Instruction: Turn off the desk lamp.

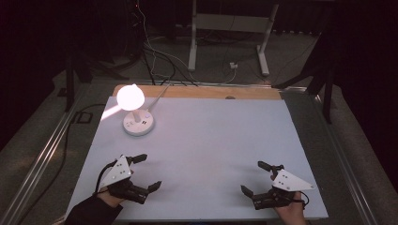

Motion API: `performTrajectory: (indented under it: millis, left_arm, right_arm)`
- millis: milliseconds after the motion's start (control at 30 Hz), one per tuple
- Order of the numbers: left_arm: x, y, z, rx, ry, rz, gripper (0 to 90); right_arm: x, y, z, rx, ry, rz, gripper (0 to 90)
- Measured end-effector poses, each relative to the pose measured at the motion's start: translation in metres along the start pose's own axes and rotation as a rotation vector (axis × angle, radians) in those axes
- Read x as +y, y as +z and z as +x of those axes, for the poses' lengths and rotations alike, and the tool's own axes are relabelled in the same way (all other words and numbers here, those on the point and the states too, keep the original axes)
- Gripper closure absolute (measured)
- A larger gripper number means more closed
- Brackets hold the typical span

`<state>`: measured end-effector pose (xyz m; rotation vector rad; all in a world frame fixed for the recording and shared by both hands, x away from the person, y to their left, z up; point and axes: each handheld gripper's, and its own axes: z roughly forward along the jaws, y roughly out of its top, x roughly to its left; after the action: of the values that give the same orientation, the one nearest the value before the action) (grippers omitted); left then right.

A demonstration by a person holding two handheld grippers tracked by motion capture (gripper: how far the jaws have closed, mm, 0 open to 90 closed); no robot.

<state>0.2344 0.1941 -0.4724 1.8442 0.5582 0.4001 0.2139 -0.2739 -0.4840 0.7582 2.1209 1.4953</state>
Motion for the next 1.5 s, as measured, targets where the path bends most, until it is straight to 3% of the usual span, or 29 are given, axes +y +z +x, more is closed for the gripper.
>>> performTrajectory:
  millis: [400,633,833,933,1267,1367,1500]
  left_arm:
    - [0.007,0.009,0.014,0.052,-0.021,-0.011,0.6]
    - [0.013,0.013,0.024,0.115,-0.028,-0.023,0.7]
    - [0.014,0.021,0.036,0.193,-0.079,-0.012,1.0]
    - [0.013,0.024,0.044,0.208,-0.111,-0.017,1.0]
    - [0.008,0.029,0.067,0.294,-0.113,0.001,1.1]
    - [0.005,0.028,0.078,0.309,-0.147,-0.001,1.0]
    - [0.003,0.029,0.090,0.349,-0.160,0.014,1.1]
  right_arm:
    - [0.000,0.001,-0.001,0.001,0.002,0.002,0.0]
    - [0.000,0.001,-0.001,0.004,0.004,0.000,0.0]
    - [0.000,0.001,0.000,0.010,0.006,0.001,0.0]
    - [0.000,0.001,-0.001,0.011,0.011,-0.001,0.0]
    - [-0.001,0.001,-0.001,0.017,0.016,-0.001,0.0]
    - [-0.001,0.001,-0.001,0.018,0.016,-0.002,0.0]
    - [-0.001,0.002,-0.002,0.020,0.020,0.004,0.0]
